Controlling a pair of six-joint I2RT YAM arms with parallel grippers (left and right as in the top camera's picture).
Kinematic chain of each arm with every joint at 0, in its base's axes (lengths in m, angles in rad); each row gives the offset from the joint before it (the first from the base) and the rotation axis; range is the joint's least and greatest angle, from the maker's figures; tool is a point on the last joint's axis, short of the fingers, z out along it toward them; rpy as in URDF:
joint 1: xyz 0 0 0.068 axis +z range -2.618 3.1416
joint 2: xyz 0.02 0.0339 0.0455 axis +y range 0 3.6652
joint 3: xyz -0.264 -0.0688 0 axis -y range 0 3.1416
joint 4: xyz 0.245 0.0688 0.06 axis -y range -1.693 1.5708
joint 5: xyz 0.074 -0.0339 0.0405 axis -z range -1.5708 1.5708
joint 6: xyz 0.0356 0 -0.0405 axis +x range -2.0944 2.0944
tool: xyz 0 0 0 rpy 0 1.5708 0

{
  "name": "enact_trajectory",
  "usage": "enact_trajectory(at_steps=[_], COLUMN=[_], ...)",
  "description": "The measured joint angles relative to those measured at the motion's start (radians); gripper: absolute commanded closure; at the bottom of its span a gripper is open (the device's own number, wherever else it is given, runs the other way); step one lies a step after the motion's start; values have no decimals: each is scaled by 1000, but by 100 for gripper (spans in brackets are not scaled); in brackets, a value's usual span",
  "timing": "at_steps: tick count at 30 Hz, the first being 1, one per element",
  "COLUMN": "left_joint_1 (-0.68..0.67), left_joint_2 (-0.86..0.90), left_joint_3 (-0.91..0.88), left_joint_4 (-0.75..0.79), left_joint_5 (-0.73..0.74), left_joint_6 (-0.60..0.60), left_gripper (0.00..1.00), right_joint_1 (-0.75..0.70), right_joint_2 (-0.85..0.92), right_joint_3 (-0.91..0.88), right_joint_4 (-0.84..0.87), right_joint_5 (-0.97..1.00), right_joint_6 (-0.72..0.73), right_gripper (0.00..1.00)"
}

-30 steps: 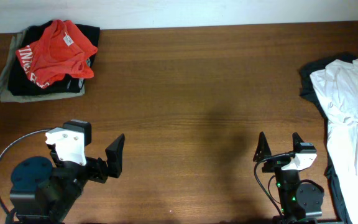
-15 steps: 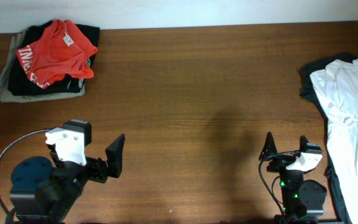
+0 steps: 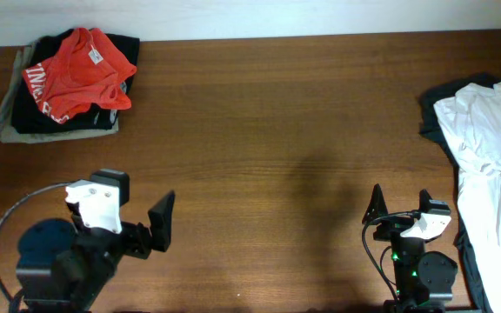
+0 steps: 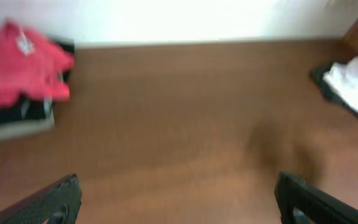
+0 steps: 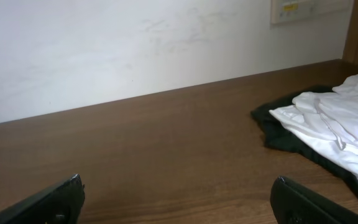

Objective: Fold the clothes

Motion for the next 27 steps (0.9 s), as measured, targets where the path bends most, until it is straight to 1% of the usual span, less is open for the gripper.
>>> enact_trajectory(at_steps=[3, 7, 11, 13, 15, 19, 20, 23, 27], left_joint_1=[0, 0, 0, 0, 0, 0, 0, 0, 0], left_joint_2=[0, 0, 2, -3, -35, -178, -220, -317, -403], left_joint_3=[0, 0, -8, -44, -131, -373, -449, -632, -806], left_joint_4=[-73, -122, -125, -106, -35, 229, 347, 605, 793], left_joint_5=[-4, -18, -23, -41, -66, -93, -96, -111, -143], left_joint_6=[0, -6, -52, -66, -76, -81, -84, -86, -87], left_gripper=[1, 1, 1, 1, 1, 1, 1, 1, 1], right_joint_1=[0, 0, 0, 0, 0, 0, 0, 0, -1], right_joint_2=[0, 0, 0, 0, 0, 0, 0, 0, 0], right_joint_3=[0, 0, 0, 0, 0, 0, 0, 0, 0], right_joint_4=[0, 0, 0, 0, 0, 0, 0, 0, 0], right_joint_5=[0, 0, 0, 0, 0, 0, 0, 0, 0], right_joint_6=[0, 0, 0, 0, 0, 0, 0, 0, 0], right_gripper=[1, 1, 1, 1, 1, 1, 1, 2, 1])
